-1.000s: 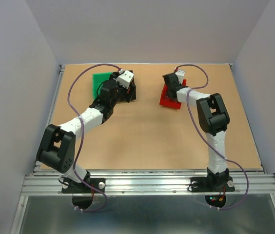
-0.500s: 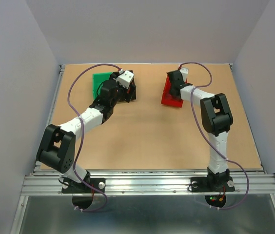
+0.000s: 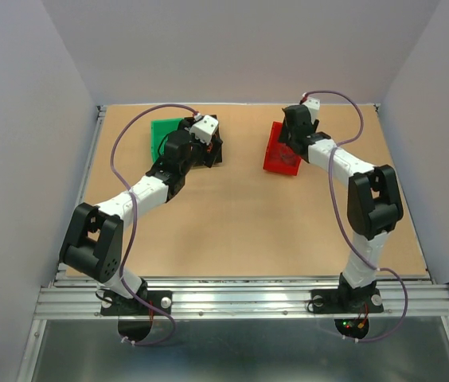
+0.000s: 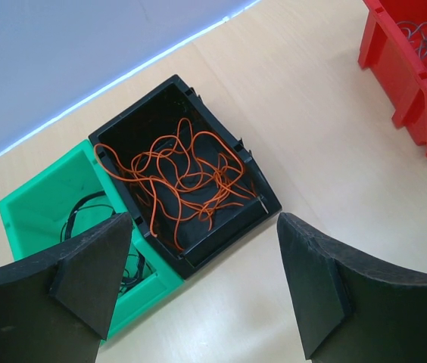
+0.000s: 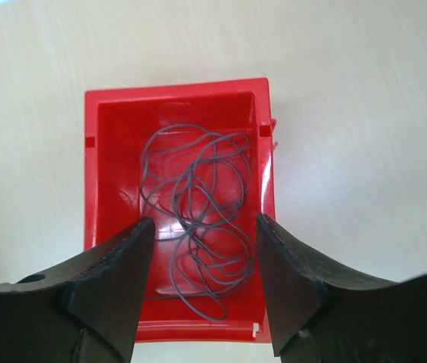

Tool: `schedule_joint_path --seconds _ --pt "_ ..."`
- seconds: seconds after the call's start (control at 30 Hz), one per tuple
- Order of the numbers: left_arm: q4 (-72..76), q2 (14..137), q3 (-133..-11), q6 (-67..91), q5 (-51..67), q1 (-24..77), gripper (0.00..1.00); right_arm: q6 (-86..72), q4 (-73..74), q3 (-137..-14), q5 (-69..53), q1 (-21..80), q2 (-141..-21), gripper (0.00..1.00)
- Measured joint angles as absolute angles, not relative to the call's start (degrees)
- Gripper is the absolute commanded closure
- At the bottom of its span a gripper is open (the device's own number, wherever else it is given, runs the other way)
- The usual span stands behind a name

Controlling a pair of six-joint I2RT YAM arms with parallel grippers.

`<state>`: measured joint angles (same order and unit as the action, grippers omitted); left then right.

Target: Untangle the cables

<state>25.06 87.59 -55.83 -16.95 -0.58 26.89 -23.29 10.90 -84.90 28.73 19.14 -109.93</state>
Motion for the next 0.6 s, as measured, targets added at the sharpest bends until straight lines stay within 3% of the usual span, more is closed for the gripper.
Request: schedule_joint_path --seconds 0.13,0.27,0.6 --pt "25.04 87.7 -55.83 -16.91 -1.5 26.89 0.09 -22.72 9.85 -81.36 28.58 19.18 -108.47 0.18" --pt "24.67 89.34 -56.4 -16.88 -2.79 26.89 0.12 -22.44 8.62 -76.49 28.25 19.25 -104.95 0.18" --pt "20.45 100.36 -63.11 -16.86 -7.31 26.46 0.09 -21.82 4.03 -67.9 27.55 19.57 -90.96 0.18"
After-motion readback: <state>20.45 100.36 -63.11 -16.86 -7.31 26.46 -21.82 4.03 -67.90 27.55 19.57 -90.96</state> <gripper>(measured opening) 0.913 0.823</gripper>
